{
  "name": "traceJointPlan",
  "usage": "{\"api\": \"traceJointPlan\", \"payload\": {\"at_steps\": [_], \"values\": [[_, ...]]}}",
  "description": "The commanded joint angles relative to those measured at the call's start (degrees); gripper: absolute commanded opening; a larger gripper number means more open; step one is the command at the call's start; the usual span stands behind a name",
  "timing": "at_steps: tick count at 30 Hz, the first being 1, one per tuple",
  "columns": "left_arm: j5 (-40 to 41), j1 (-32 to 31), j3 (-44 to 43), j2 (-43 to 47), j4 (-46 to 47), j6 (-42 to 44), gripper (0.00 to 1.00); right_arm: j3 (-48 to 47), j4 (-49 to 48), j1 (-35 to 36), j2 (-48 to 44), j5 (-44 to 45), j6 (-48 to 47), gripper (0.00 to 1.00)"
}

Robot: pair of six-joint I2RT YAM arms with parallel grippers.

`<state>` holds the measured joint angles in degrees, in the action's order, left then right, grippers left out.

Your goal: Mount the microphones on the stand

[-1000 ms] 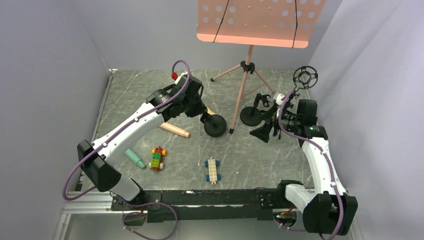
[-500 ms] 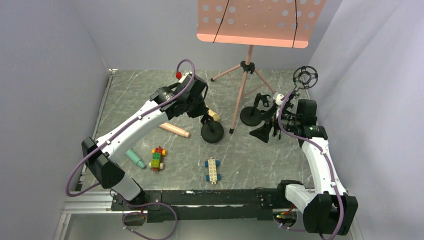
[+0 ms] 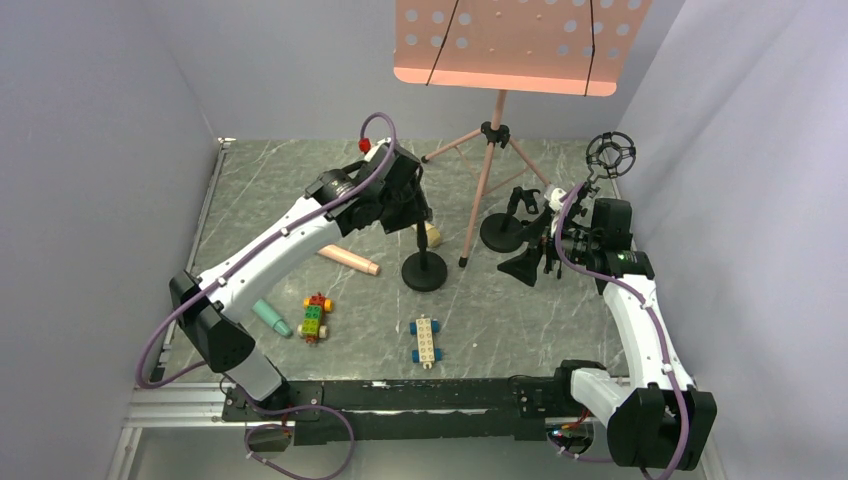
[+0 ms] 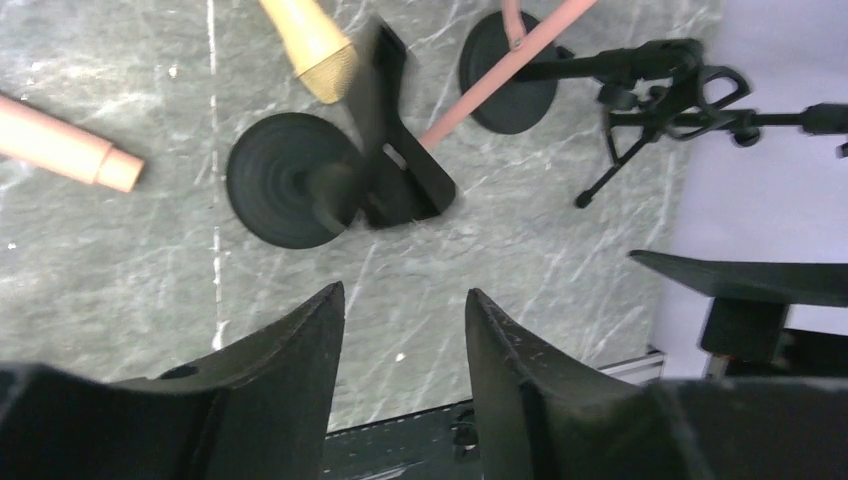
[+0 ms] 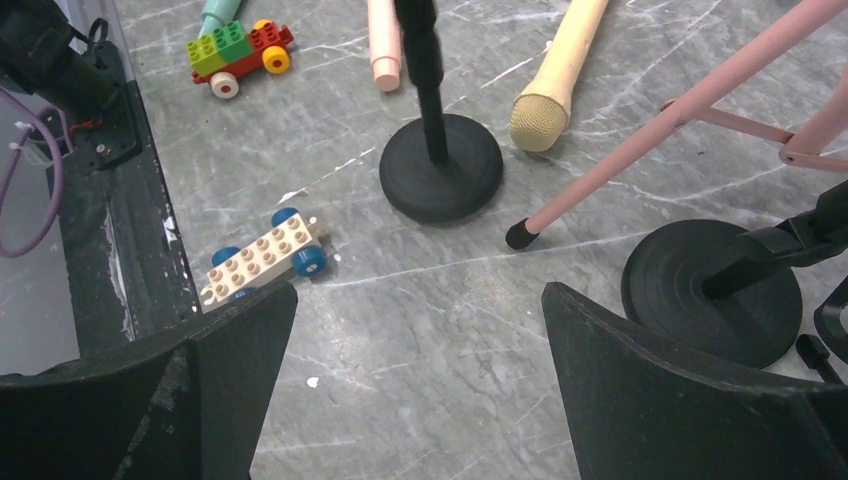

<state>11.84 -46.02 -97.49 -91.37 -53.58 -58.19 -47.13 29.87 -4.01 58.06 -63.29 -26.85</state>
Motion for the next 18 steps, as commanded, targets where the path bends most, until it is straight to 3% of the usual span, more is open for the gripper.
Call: {"api": "traceJointPlan", "payload": {"at_steps": [1, 6, 10, 14, 18], "values": [[-0.4, -0.3, -3.4, -0.9, 3.3, -0.2, 0.55, 0.1, -2.2, 0.4, -0.3, -0.2, -1.4, 1.00], [-0.5, -0.4, -4.8, -1.6, 4.0, 0.0, 0.61, 0.2, -2.3, 0.5, -0.2, -0.1, -1.5, 1.00], [2.1, -0.3, -4.2, 1.1, 5.2, 4.8, 0.72, 0.3, -2.3, 0.9, 0.2, 0.4, -1.8, 1.00], [-1.4, -0.2, 3.9, 9.4, 15.7, 19.9, 0.89, 1.8, -3.8, 1.8, -0.2, 0.8, -1.9, 1.00], [-8.8, 0.3, 19.8, 21.8, 29.0, 35.2, 0.98, 4.5, -6.9, 6.4, -0.2, 4.8, -2.9, 1.00]]}}
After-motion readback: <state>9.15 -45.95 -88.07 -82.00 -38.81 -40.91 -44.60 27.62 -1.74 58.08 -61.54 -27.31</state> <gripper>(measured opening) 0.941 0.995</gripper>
